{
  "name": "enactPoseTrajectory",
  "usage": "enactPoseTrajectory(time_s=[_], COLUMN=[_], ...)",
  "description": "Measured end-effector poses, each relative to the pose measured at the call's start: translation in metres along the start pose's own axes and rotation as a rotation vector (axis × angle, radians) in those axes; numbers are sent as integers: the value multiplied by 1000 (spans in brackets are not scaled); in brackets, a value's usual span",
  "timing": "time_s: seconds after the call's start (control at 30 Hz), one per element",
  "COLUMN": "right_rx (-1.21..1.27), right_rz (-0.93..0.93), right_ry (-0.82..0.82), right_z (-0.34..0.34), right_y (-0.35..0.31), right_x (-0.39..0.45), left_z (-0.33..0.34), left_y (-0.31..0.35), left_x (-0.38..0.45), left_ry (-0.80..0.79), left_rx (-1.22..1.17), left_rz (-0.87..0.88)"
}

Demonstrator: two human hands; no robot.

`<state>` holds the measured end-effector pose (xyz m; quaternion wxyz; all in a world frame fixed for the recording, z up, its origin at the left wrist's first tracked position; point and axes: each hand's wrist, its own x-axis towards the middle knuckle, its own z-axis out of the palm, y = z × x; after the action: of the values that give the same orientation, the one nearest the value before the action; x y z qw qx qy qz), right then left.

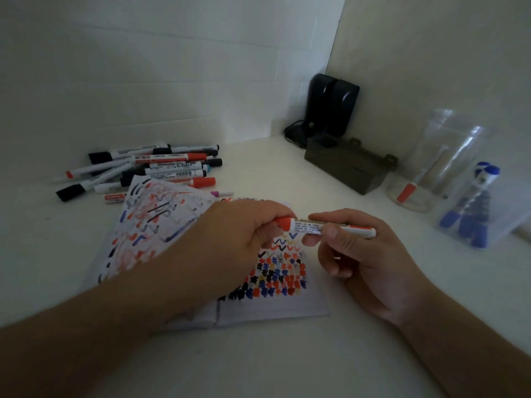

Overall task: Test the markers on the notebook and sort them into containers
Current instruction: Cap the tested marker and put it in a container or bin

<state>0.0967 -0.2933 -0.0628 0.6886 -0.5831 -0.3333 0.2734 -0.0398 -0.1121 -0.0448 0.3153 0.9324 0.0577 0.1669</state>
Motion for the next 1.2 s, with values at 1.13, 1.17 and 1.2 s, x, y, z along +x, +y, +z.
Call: enactPoseTrajectory(time_s=[1.13, 1.17, 1.2], right_rx=[-885, -937, -967], right_rz=[-297, -291, -279], right_ry=[1000, 994, 983], right_z=[-133, -135, -136], right_y=[-162, -159, -155], right_x=[86, 91, 95], left_z=[11, 13, 14], left_y=[-23, -24, -26], left_x=[-1, 0, 1], left_ry=[-103, -101, -97], left_rx=[232, 250, 256], left_rz=[171, 183, 191])
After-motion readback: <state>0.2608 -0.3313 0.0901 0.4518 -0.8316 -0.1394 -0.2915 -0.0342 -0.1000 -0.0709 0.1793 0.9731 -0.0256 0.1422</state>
